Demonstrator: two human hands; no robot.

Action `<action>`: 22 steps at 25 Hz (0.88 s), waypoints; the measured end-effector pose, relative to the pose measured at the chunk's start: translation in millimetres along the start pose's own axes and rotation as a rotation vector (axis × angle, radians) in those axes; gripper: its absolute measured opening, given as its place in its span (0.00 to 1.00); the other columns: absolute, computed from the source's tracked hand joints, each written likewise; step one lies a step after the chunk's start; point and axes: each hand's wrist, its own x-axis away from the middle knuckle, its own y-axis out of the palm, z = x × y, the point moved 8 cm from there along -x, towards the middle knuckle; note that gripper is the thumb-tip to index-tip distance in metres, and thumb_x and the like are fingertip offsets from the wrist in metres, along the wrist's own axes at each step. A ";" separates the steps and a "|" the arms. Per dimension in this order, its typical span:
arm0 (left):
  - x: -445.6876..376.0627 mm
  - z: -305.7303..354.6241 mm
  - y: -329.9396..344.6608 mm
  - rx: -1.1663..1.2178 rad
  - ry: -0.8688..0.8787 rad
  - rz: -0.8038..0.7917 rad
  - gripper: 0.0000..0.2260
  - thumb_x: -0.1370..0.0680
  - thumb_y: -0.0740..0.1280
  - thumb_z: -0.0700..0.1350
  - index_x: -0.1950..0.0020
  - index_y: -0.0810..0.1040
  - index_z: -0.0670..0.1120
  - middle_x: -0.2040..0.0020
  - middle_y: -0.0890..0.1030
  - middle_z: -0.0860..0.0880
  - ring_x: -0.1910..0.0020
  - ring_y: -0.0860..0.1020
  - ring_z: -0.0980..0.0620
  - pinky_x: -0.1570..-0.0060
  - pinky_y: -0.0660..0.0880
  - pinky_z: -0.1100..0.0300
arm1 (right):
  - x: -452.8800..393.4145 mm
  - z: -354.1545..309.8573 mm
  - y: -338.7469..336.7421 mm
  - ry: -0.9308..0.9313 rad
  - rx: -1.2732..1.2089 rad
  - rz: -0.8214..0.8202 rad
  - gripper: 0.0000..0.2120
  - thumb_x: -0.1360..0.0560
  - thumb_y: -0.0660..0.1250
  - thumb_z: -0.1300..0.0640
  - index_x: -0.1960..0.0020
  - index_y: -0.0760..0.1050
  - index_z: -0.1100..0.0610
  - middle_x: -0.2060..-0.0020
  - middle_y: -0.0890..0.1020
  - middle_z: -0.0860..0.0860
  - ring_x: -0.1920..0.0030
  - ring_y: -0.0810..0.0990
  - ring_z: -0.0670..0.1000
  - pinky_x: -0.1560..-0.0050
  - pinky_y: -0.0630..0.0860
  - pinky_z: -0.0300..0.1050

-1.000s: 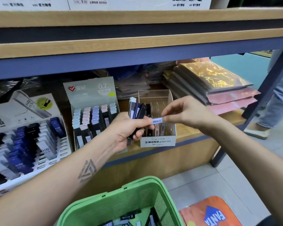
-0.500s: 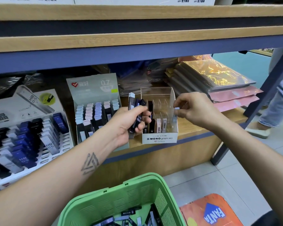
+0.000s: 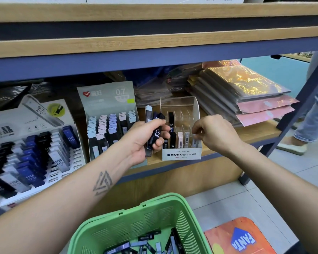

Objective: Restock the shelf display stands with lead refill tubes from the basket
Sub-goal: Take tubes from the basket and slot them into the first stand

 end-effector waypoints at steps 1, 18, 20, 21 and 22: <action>0.1 -0.7 1.5 0.008 -0.015 -0.023 0.11 0.20 0.66 0.43 0.48 0.79 0.35 0.63 0.79 0.42 0.76 0.70 0.54 0.79 0.64 0.67 | 0.1 -2.6 1.0 -0.026 0.063 0.004 0.06 0.25 0.74 0.58 0.51 0.84 0.48 0.55 0.86 0.49 0.52 0.82 0.57 0.59 0.74 0.46; 27.0 1.8 14.9 0.011 -0.108 -0.245 0.12 0.17 0.60 0.37 0.36 0.75 0.35 0.43 0.82 0.32 0.58 0.84 0.45 0.62 0.81 0.58 | -2.7 -41.5 6.8 0.159 -1.024 -0.159 0.11 0.22 0.71 0.56 0.41 0.83 0.56 0.53 0.87 0.50 0.51 0.85 0.49 0.48 0.80 0.45; 29.8 2.6 13.8 0.018 -0.099 -0.251 0.12 0.17 0.59 0.36 0.35 0.74 0.35 0.44 0.82 0.31 0.51 0.85 0.39 0.53 0.83 0.51 | -0.8 -53.6 15.7 0.212 -1.248 -0.261 0.08 0.23 0.73 0.60 0.44 0.83 0.60 0.54 0.87 0.56 0.53 0.86 0.54 0.47 0.82 0.51; 30.7 2.6 12.8 0.021 -0.099 -0.250 0.12 0.17 0.58 0.36 0.34 0.73 0.34 0.44 0.81 0.30 0.48 0.84 0.36 0.49 0.82 0.46 | -0.5 -57.5 19.0 0.228 -1.289 -0.278 0.07 0.24 0.73 0.63 0.46 0.84 0.61 0.54 0.87 0.58 0.54 0.86 0.55 0.47 0.82 0.52; 31.8 2.8 12.2 0.020 -0.100 -0.249 0.13 0.16 0.58 0.35 0.34 0.73 0.34 0.44 0.81 0.30 0.46 0.83 0.34 0.46 0.81 0.43 | -0.5 -60.2 20.4 0.242 -1.314 -0.280 0.06 0.24 0.73 0.64 0.47 0.83 0.62 0.54 0.87 0.59 0.54 0.86 0.55 0.46 0.82 0.51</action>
